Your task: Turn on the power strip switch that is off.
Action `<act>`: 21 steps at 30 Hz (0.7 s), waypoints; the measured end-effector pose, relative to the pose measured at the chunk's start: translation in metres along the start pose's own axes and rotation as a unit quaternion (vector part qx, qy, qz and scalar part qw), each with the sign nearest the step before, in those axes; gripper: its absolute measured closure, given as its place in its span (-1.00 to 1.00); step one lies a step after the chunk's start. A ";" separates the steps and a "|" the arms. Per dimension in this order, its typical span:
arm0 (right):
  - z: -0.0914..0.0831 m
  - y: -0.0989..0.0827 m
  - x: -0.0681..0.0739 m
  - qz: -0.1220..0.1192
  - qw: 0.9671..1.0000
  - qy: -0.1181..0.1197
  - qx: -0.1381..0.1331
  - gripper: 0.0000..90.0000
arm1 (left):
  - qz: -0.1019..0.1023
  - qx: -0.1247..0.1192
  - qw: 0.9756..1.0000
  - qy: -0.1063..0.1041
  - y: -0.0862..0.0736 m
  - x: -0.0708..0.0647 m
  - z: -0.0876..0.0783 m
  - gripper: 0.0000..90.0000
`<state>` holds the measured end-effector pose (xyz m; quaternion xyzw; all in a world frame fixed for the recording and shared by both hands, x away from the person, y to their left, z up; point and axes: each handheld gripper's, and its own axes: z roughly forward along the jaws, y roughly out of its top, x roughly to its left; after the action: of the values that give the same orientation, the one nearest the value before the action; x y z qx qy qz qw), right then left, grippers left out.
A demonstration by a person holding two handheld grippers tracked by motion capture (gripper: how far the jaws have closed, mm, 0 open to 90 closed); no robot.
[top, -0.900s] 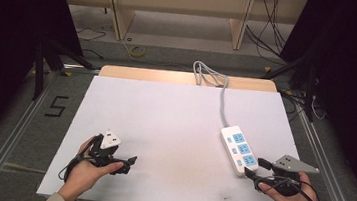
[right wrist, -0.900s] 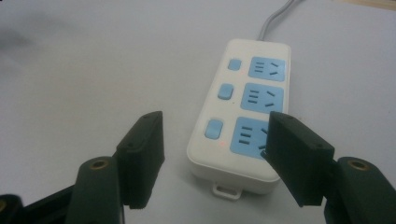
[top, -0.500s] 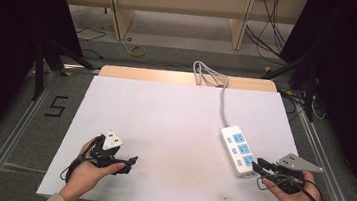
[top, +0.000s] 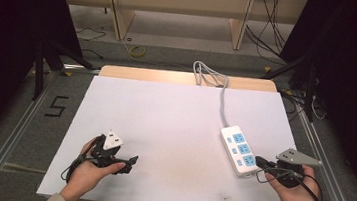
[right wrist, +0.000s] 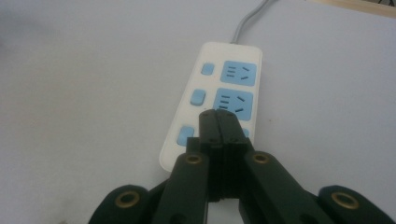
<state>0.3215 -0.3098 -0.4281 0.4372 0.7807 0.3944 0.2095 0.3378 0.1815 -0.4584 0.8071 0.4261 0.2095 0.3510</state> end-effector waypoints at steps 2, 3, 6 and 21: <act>0.002 0.002 0.000 -0.001 1.000 0.002 0.002 1.00 | 0.003 0.003 1.000 0.000 0.000 0.000 0.000 -0.66; 0.003 0.003 0.000 0.001 1.000 0.002 0.003 1.00 | 0.003 0.003 1.000 0.000 0.000 0.001 0.000 -0.66; 0.007 0.006 -0.002 0.003 1.000 0.005 0.006 1.00 | 0.001 0.002 1.000 0.000 0.000 0.000 0.001 -0.66; 0.016 0.020 0.001 0.002 1.000 0.019 0.018 1.00 | 0.000 0.004 1.000 -0.001 0.001 -0.001 0.002 -0.66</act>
<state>0.3423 -0.2961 -0.4223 0.4348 0.7905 0.3891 0.1861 0.3390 0.1799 -0.4590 0.8088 0.4263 0.2075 0.3480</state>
